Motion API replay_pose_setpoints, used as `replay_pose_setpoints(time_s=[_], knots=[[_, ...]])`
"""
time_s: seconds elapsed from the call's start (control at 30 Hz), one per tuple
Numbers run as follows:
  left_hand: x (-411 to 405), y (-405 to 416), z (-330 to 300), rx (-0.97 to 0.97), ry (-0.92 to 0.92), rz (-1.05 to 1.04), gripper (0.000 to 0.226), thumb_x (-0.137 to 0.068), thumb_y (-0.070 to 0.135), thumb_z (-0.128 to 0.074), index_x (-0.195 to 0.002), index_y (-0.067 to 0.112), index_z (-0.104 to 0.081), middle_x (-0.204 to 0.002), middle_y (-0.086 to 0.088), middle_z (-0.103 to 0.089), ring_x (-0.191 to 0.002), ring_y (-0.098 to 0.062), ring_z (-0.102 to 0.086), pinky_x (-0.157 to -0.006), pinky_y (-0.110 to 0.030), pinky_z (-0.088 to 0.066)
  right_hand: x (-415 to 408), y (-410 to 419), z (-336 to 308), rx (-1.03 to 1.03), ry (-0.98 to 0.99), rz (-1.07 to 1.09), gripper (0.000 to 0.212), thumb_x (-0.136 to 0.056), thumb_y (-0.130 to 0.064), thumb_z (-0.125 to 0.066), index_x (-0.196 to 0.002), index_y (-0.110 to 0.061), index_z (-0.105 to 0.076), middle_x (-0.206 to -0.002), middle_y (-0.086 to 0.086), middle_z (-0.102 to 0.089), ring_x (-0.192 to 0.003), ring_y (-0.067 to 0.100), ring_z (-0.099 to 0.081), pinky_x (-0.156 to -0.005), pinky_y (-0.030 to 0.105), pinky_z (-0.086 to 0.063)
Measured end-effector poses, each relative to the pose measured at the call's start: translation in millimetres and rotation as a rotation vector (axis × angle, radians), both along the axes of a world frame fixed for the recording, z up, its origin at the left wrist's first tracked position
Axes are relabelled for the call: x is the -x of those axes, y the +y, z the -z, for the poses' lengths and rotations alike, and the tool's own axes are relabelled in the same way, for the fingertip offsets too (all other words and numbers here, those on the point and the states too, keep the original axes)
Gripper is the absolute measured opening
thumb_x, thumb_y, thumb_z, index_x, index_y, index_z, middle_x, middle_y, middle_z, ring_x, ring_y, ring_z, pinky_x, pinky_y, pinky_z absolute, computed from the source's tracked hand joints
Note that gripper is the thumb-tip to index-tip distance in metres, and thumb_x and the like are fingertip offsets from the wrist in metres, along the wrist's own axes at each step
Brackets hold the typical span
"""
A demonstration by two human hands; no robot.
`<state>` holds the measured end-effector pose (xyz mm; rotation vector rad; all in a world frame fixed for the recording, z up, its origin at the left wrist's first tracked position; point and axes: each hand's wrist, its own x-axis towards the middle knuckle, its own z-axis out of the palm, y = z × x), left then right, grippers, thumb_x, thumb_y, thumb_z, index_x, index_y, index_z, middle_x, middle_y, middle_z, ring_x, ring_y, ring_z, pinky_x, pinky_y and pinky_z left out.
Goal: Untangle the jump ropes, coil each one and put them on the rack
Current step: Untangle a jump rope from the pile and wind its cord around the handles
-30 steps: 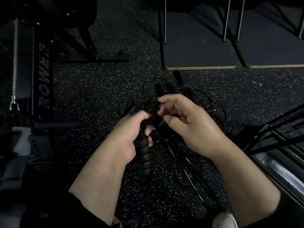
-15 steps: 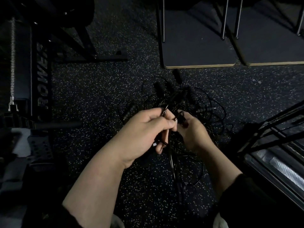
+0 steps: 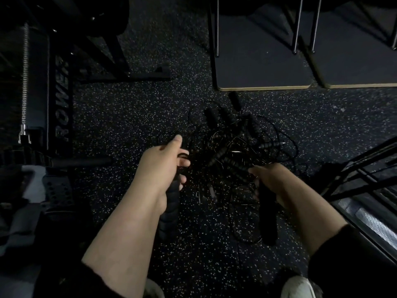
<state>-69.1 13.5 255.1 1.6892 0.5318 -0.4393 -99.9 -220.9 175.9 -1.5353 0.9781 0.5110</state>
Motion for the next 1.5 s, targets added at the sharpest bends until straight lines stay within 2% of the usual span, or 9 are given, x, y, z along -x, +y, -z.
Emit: replay_pose_setpoints(time_s=[0.37,0.53,0.7,0.87,1.03,1.13,1.2,1.3,1.5], knots=[[5,-15,-3,0.436,0.189,-0.153,0.028,-0.101,0.03,-0.062,-0.119,0.009,-0.061,-0.092,-0.011,-0.08,-0.059,-0.017,-0.056,-0.051,-0.029,-0.049,3,37,-90,-0.385,-0.296,-0.075,0.027,-0.105,-0.027,-0.055,-0.122,-0.009,-0.066,-0.066,0.008,-0.068,-0.045,0.016,-0.058,-0.042,0.021,-0.047],[23,-30,-8,0.493,0.253,-0.104,0.023,-0.093,0.03,-0.074,-0.096,0.008,-0.069,-0.076,-0.012,-0.073,-0.059,-0.024,-0.069,-0.053,-0.033,-0.058,15,67,-89,-0.217,-0.327,-0.253,0.018,-0.102,-0.018,-0.056,-0.095,-0.004,-0.065,-0.082,0.014,-0.063,-0.069,0.025,-0.059,-0.063,0.036,-0.047],[35,-32,-17,0.529,0.196,-0.046,0.035,-0.093,0.029,-0.074,-0.116,0.003,-0.072,-0.101,-0.014,-0.077,-0.09,-0.028,-0.075,-0.076,-0.041,-0.063,27,72,-88,-0.073,-0.342,-0.172,0.048,-0.103,-0.028,-0.061,-0.148,-0.017,-0.048,-0.123,0.01,-0.07,-0.1,0.023,-0.074,-0.082,0.038,-0.064],[50,-38,-20,0.521,0.103,-0.017,0.053,-0.097,0.01,-0.068,-0.146,0.021,-0.054,-0.106,-0.006,-0.079,-0.091,-0.015,-0.077,-0.071,-0.025,-0.062,42,69,-90,0.014,-0.434,-0.237,0.051,-0.109,-0.03,-0.043,-0.158,-0.023,-0.033,-0.15,0.0,-0.053,-0.132,0.016,-0.055,-0.113,0.039,-0.045],[57,-43,-24,0.524,0.054,-0.063,0.044,-0.092,0.011,-0.074,-0.133,0.023,-0.065,-0.1,-0.003,-0.08,-0.088,-0.015,-0.078,-0.068,-0.025,-0.061,50,68,-100,0.072,-0.48,-0.418,0.054,-0.108,-0.019,-0.037,-0.161,-0.028,-0.029,-0.149,-0.017,-0.044,-0.128,-0.006,-0.043,-0.1,0.013,-0.034],[57,-46,-24,0.516,-0.006,-0.123,0.037,-0.091,0.009,-0.075,-0.124,0.023,-0.071,-0.109,-0.006,-0.078,-0.08,-0.005,-0.075,-0.063,-0.02,-0.056,69,63,-107,0.03,-0.416,-0.429,0.058,-0.108,-0.038,-0.047,-0.161,-0.031,-0.026,-0.145,-0.024,-0.048,-0.11,-0.018,-0.053,-0.086,0.002,-0.037],[56,-45,-25,0.529,-0.027,-0.17,0.03,-0.091,0.009,-0.074,-0.118,0.023,-0.072,-0.103,-0.004,-0.079,-0.071,-0.004,-0.073,-0.057,-0.021,-0.055,88,64,-109,-0.132,-0.336,-0.354,0.049,-0.104,-0.046,-0.051,-0.146,-0.02,-0.053,-0.126,-0.01,-0.071,-0.1,0.006,-0.072,-0.081,0.016,-0.055],[53,-46,-23,0.54,-0.017,-0.154,0.026,-0.095,0.007,-0.069,-0.118,0.019,-0.072,-0.101,-0.003,-0.08,-0.092,-0.016,-0.076,-0.065,-0.029,-0.061,112,66,-107,-0.499,-0.281,-0.202,0.046,-0.103,-0.041,-0.054,-0.13,-0.004,-0.059,-0.111,0.025,-0.074,-0.093,0.04,-0.072,-0.082,0.046,-0.061],[73,-65,-32,0.597,-0.015,-0.108,0.066,-0.086,0.043,-0.079,-0.145,0.036,-0.049,-0.126,-0.003,-0.072,-0.118,-0.023,-0.068,-0.096,-0.046,-0.055,137,64,-105,-0.53,-0.463,0.121,0.036,-0.098,-0.029,-0.059,-0.121,-0.001,-0.063,-0.099,0.024,-0.071,-0.076,0.031,-0.066,-0.065,0.041,-0.057]])
